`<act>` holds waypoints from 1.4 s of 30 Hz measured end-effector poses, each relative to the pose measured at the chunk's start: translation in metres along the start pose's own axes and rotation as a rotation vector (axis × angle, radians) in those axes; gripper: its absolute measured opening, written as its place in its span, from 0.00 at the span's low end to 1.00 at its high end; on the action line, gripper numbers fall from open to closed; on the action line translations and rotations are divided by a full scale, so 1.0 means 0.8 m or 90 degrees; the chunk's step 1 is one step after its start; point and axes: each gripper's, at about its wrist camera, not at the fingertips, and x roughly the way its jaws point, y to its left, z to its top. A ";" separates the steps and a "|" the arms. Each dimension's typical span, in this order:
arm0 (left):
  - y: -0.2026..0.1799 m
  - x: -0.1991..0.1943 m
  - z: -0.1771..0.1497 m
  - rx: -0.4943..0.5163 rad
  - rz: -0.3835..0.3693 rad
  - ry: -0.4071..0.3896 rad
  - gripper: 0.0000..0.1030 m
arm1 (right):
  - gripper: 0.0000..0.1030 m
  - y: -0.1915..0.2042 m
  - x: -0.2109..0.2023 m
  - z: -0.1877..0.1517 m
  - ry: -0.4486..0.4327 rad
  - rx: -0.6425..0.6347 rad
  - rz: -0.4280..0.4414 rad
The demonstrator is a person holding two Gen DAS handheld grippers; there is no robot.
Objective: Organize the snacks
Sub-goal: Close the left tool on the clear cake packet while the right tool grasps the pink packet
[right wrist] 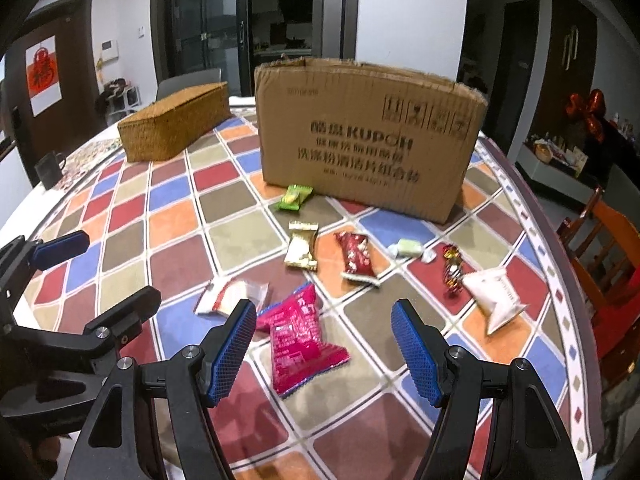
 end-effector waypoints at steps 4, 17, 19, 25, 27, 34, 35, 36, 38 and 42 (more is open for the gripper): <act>0.002 0.011 -0.004 -0.001 0.002 0.013 0.90 | 0.69 0.003 0.015 -0.007 0.022 -0.004 0.006; -0.011 0.037 -0.003 0.008 -0.012 0.035 0.90 | 0.64 -0.009 0.053 -0.015 0.069 0.023 0.029; -0.014 0.039 0.001 0.006 -0.021 0.034 0.89 | 0.58 -0.010 0.056 -0.016 0.074 0.023 0.033; -0.029 0.049 0.015 0.007 -0.039 0.031 0.89 | 0.48 -0.027 0.057 -0.016 0.075 0.045 0.028; -0.034 0.054 0.018 0.007 -0.046 0.034 0.89 | 0.48 -0.034 0.057 -0.017 0.075 0.054 0.021; -0.052 0.079 0.020 -0.003 -0.060 0.061 0.89 | 0.48 -0.057 0.054 -0.016 0.072 0.081 0.000; -0.053 0.083 0.019 -0.006 -0.061 0.067 0.87 | 0.48 -0.060 0.054 -0.016 0.071 0.083 -0.001; -0.054 0.087 0.018 -0.008 -0.063 0.074 0.85 | 0.47 -0.061 0.054 -0.017 0.072 0.084 -0.004; -0.058 0.093 0.016 -0.005 -0.064 0.086 0.80 | 0.47 -0.065 0.054 -0.017 0.072 0.089 -0.004; -0.060 0.091 0.016 -0.003 -0.077 0.080 0.66 | 0.47 -0.065 0.054 -0.016 0.070 0.090 -0.001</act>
